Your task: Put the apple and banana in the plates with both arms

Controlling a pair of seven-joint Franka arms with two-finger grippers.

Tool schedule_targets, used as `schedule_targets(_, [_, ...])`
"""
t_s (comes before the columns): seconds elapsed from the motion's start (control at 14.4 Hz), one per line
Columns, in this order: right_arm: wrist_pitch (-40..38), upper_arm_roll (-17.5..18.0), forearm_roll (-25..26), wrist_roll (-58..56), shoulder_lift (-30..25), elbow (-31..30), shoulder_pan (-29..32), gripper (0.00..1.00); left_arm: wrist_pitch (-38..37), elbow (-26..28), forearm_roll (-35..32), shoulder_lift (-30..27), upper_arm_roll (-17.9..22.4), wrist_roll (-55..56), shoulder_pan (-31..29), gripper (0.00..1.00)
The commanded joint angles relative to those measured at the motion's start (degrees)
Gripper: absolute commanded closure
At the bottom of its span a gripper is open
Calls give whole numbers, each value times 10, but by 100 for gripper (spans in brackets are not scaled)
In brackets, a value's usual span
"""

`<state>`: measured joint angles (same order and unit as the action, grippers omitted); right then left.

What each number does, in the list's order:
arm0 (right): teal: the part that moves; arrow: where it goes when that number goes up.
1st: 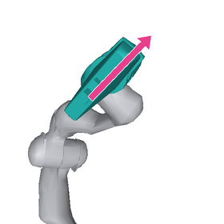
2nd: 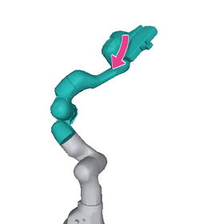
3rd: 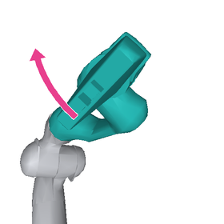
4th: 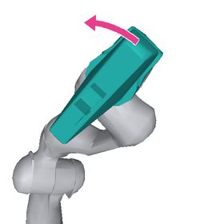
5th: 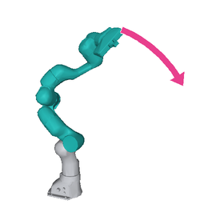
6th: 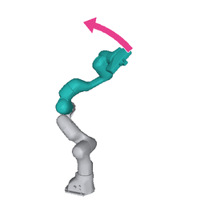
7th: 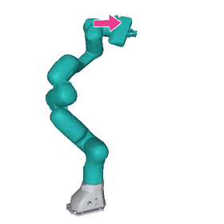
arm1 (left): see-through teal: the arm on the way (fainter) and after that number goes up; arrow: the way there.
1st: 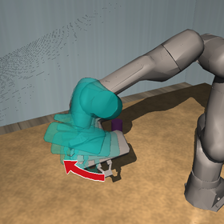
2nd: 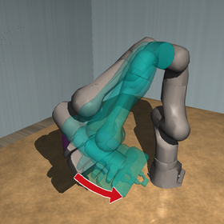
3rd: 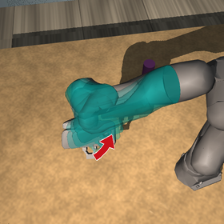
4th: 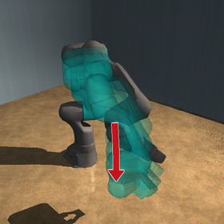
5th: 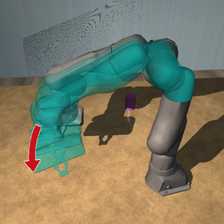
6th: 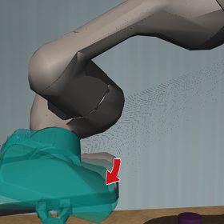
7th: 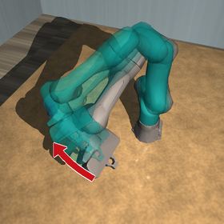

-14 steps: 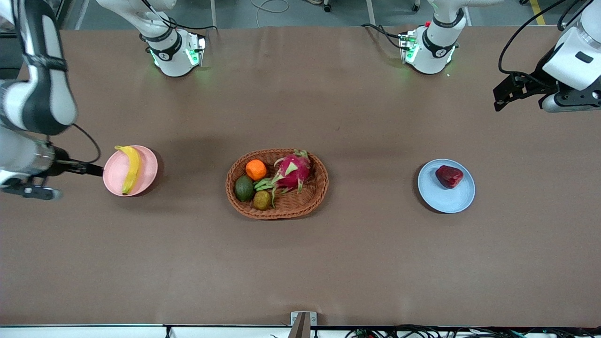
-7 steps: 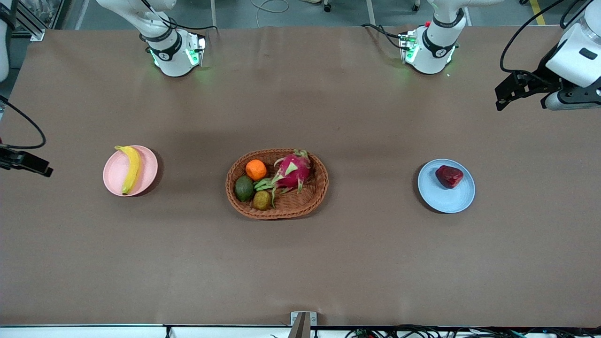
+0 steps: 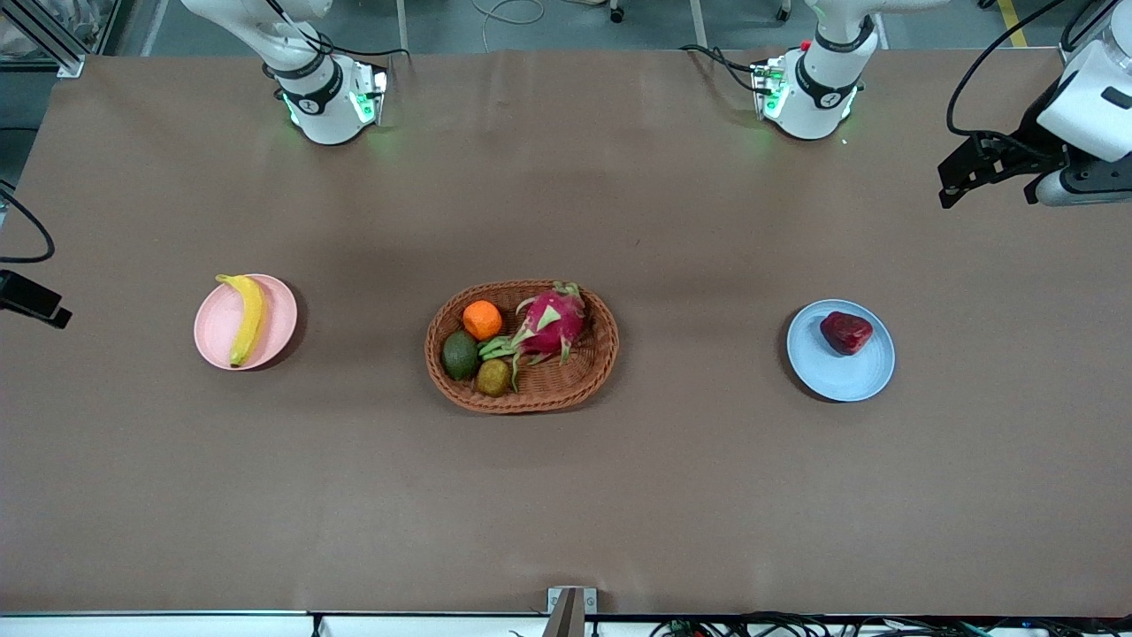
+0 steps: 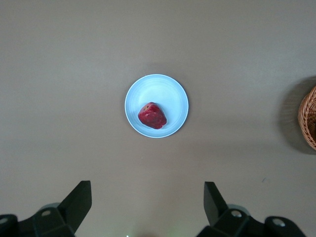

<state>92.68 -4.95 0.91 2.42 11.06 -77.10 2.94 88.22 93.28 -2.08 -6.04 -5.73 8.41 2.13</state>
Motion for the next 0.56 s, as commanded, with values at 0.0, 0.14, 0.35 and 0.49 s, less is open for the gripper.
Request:
schedule_targets(0.0, [-1,9,-13,-38,-41,-35,21,0,-9,-6,4,-3,-1,-14,-5,0])
schedule_targets(0.14, [-9,26,-13,-37,-51,-38,27,0,-10,-6,4,-3,-1,-14,-5,0])
schedule_targets(0.35, [-9,27,-13,-42,-56,-51,28,0,-15,-6,4,-3,-2,-15,-5,0])
schedule_targets(0.49, [14,27,-13,-42,-89,-96,25,0,-18,-6,4,-3,-1,-15,-5,0])
